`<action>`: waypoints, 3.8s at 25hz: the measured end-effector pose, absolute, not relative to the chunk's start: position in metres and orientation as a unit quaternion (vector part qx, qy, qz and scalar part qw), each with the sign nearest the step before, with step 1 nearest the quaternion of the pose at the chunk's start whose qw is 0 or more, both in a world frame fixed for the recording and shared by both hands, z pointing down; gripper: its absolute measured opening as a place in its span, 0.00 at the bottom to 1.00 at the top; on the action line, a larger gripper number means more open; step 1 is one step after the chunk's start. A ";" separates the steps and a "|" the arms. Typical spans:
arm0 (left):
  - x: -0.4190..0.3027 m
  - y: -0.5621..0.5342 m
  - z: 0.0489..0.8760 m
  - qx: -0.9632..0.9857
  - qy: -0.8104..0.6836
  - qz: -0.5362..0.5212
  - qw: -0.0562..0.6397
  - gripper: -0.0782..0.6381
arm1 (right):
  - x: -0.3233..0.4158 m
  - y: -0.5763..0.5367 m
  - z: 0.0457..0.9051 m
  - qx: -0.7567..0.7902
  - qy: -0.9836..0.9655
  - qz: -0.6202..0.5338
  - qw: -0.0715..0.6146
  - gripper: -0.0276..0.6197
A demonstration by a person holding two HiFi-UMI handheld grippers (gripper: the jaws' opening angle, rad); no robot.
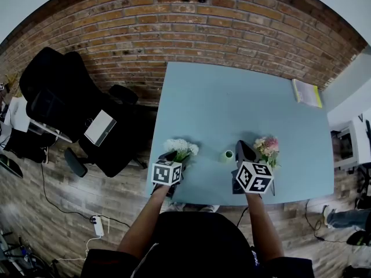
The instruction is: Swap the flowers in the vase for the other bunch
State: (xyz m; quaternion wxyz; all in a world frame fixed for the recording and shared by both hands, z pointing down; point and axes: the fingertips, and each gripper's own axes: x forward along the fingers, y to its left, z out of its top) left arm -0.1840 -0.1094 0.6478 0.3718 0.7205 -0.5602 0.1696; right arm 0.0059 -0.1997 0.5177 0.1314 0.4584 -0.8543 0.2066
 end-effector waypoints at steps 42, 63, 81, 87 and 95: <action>-0.087 -0.156 0.423 0.845 -0.520 0.019 0.127 0.12 | 0.070 -0.191 0.492 0.502 -0.838 0.198 0.084 0.06; -0.001 -0.177 0.443 0.857 -0.487 0.007 0.167 0.12 | 0.174 -0.197 0.519 0.527 -0.814 0.218 0.110 0.06; 0.035 -0.214 0.467 0.851 -0.489 0.016 0.191 0.12 | 0.219 -0.236 0.550 0.516 -0.809 0.227 0.163 0.06; 0.035 -0.221 0.471 0.844 -0.498 0.009 0.199 0.12 | 0.220 -0.244 0.560 0.504 -0.812 0.228 0.186 0.06; 0.033 -0.224 0.475 0.832 -0.515 -0.001 0.208 0.12 | 0.228 -0.250 0.578 0.484 -0.814 0.233 0.219 0.06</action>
